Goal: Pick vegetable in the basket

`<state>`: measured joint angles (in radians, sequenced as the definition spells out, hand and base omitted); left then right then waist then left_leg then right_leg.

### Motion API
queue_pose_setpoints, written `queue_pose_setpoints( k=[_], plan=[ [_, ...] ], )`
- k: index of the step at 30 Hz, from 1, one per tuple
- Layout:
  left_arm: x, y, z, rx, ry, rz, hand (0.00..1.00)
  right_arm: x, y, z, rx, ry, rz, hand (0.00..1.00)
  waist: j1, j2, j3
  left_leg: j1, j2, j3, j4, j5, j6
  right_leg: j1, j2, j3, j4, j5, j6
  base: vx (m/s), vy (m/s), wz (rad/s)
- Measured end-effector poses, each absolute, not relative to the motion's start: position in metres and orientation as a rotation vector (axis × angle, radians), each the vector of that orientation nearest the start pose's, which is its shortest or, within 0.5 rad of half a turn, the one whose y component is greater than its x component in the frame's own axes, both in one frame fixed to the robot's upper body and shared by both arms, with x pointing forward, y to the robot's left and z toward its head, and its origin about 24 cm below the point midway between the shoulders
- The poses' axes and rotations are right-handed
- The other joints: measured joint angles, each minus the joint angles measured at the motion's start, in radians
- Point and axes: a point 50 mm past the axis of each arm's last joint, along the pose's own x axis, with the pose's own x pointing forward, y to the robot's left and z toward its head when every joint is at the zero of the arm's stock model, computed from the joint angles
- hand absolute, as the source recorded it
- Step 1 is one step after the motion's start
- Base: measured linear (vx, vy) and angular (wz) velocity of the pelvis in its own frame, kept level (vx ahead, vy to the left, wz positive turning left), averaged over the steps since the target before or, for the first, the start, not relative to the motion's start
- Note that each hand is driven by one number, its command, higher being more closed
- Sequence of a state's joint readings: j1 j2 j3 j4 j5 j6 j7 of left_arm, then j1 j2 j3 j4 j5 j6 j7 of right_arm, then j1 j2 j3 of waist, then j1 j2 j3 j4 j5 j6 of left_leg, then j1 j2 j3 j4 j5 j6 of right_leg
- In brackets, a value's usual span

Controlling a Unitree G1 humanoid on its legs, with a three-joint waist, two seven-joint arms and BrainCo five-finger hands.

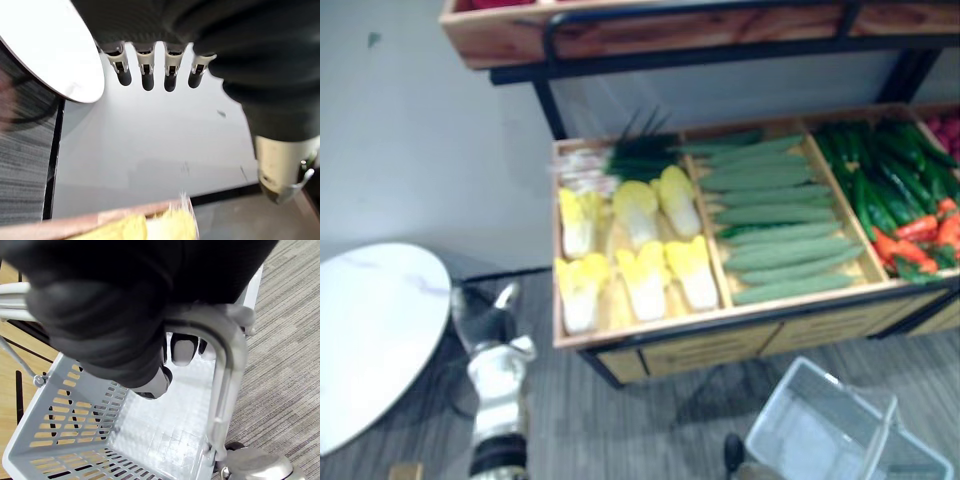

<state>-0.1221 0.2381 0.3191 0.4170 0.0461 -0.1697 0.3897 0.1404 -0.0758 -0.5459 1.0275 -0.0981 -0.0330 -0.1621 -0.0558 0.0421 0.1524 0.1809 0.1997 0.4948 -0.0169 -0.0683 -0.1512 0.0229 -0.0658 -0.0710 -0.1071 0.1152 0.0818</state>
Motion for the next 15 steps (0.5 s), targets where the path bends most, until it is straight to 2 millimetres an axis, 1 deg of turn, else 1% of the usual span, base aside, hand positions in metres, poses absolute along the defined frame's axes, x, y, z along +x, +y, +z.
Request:
queue_pose_setpoints(
  k=[3, 5, 8, 10, 12, 15],
  plan=[
    [0.254, 0.277, 0.027, 0.298, 0.026, 0.618, 0.00, 0.053, -0.255, -0.155, 0.014, 1.116, -0.676, 1.00, -0.008, 0.004, 0.002, 0.001, -0.001, 0.013, 0.001, -0.005, 0.001, -0.004, 0.002, 0.009, 0.000, 0.002, 0.003, -0.04, -0.015, -0.10],
    [0.257, 0.270, 0.029, 0.343, 0.015, 0.573, 0.00, 0.056, -0.256, -0.154, 0.011, 1.104, -0.675, 1.00, -0.023, 0.011, 0.002, 0.004, -0.001, 0.022, 0.003, -0.010, 0.001, -0.008, 0.004, 0.021, 0.000, 0.005, 0.006, -0.07, -0.022, -0.15],
    [0.262, 0.260, 0.031, 0.393, -0.001, 0.510, 0.00, 0.056, -0.257, -0.153, 0.008, 1.100, -0.676, 1.00, -0.025, 0.018, 0.004, 0.003, -0.001, 0.045, 0.005, -0.012, 0.000, -0.020, 0.006, 0.039, -0.001, 0.012, 0.006, -0.08, -0.031, -0.20],
    [0.266, 0.249, 0.031, 0.441, -0.004, 0.451, 0.00, 0.057, -0.258, -0.152, 0.006, 1.093, -0.678, 1.00, -0.027, 0.024, 0.008, 0.002, 0.000, 0.046, 0.009, -0.013, 0.000, -0.023, 0.007, 0.042, -0.005, 0.013, 0.005, -0.09, -0.044, -0.09],
    [0.272, 0.239, 0.034, 0.471, -0.019, 0.401, 0.00, 0.058, -0.259, -0.151, 0.004, 1.089, -0.679, 1.00, -0.035, 0.026, 0.010, -0.005, 0.001, 0.046, 0.012, -0.013, -0.001, -0.030, 0.007, 0.043, -0.005, 0.012, 0.005, -0.06, -0.032, -0.02],
    [0.284, 0.223, 0.042, 0.484, -0.056, 0.337, 0.00, 0.061, -0.260, -0.150, 0.001, 1.076, -0.679, 1.00, -0.052, 0.037, 0.025, -0.016, 0.003, 0.046, 0.012, -0.013, -0.001, -0.041, 0.003, 0.042, -0.005, 0.012, 0.005, -0.04, -0.024, 0.01]
  ],
)
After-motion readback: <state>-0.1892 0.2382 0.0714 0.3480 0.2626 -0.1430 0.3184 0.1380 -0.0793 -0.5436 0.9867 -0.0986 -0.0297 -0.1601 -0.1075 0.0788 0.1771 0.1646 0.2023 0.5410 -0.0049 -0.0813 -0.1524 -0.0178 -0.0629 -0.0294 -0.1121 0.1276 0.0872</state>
